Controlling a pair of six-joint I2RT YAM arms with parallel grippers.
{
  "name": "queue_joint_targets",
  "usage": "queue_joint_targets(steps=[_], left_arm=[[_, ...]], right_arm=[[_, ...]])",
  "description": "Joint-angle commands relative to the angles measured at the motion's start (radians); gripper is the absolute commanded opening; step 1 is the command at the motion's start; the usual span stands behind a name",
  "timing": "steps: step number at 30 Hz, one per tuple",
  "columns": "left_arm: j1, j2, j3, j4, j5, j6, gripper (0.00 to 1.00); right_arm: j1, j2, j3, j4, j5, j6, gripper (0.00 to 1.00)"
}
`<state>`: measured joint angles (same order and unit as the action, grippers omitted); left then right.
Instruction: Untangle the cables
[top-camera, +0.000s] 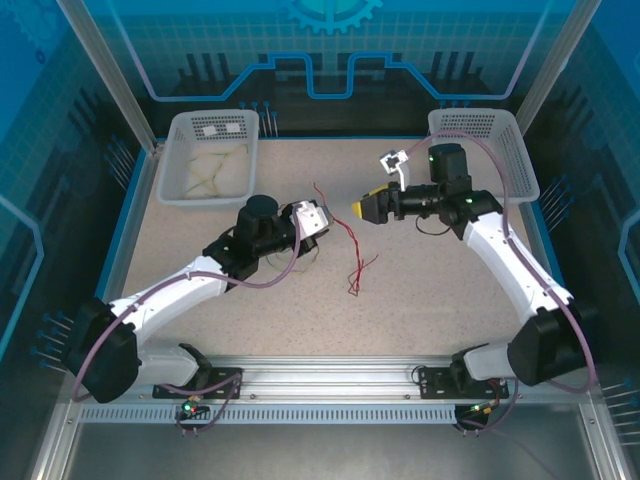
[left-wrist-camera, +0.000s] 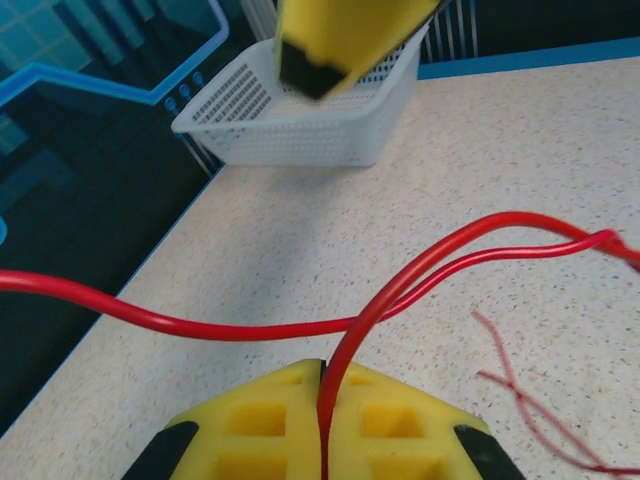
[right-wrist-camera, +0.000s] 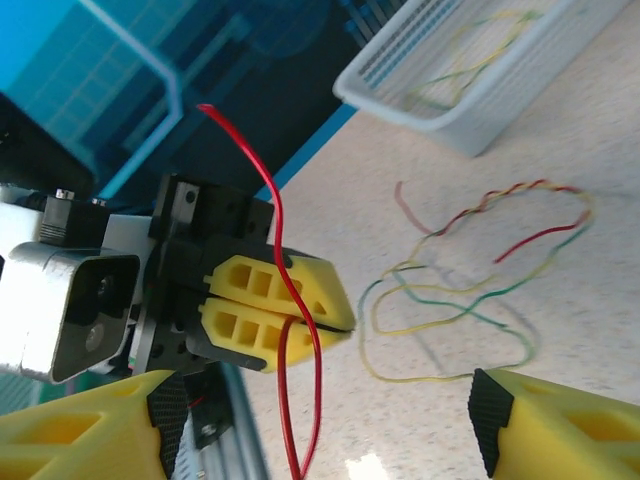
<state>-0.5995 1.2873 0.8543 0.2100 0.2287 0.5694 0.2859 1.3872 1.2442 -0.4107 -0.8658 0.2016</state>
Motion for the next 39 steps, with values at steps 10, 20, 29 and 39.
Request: queue_joint_targets(steps=[10,20,29,39], left_arm=[[-0.031,-0.032,0.002,0.062,0.132,0.033,0.0],[-0.038,-0.046,-0.01,0.092,0.129,0.018,0.0],[-0.038,-0.051,-0.025,0.11,0.128,0.007,0.0],[-0.034,-0.036,-0.031,0.136,0.067,-0.031,0.0]], right_arm=[[0.108,0.136,0.125,-0.054,-0.16,-0.116,0.66],[0.146,0.176,0.14,-0.045,-0.14,-0.14,0.63],[0.127,0.158,0.113,0.0,-0.186,-0.092,0.07],[0.089,0.095,0.095,0.015,-0.015,-0.047,0.0]])
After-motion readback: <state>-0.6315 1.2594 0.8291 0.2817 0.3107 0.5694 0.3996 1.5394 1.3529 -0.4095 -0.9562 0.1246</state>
